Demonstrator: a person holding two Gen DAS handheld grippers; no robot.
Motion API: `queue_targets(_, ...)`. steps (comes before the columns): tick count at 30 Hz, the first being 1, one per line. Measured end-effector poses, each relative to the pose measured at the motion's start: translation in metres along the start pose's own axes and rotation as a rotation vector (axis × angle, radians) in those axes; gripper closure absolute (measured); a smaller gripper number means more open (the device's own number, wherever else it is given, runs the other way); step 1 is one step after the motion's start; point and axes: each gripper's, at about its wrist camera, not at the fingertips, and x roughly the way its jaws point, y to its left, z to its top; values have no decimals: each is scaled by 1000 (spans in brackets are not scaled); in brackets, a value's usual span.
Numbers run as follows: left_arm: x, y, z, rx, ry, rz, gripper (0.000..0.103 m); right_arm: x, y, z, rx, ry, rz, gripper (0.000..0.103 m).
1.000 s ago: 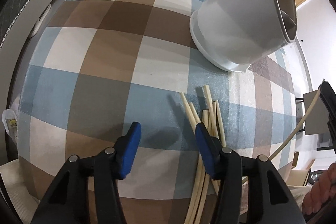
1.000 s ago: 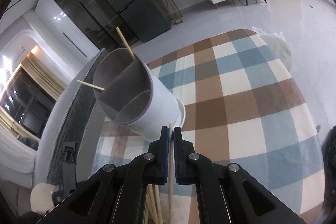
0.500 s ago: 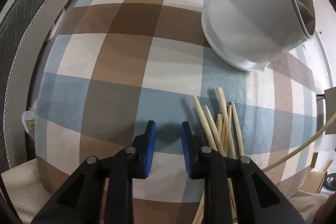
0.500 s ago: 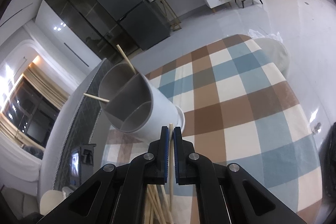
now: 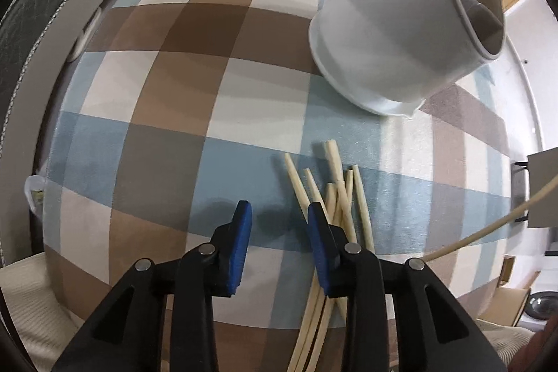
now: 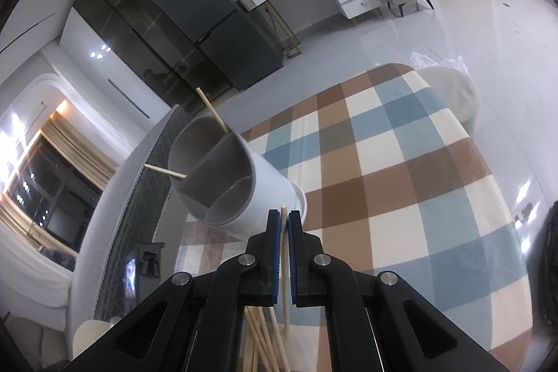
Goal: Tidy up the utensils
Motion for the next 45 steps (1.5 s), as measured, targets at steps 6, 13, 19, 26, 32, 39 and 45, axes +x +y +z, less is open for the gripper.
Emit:
queue_targets(6,-20,-5,14,-14,-83,-29,76,-1,-2,2,14,-3,-1,99)
queue_targets(13,-5,-27,28,36,-39,-41,76,0,-1,3,13,-3,0,99)
queue_targets(19,3,-41,28,82,-4,1,76,1,-3,5,30,1,2,99)
queue_targets(26,13,-41,33,80,22,39,81,3,-3,5,25,1,-4,99)
queue_targets(32,11,-35,32,75,-4,11,101,5,-2,5,17,5,-15,99)
queue_targets(39,-26,-21,24,82,-110,-77,101,0,6,1,-31,-8,-33,99)
queue_targets(45,-72,-2,-1,127,-275,-157,101,-12,28,-10,-132,-50,-44,99)
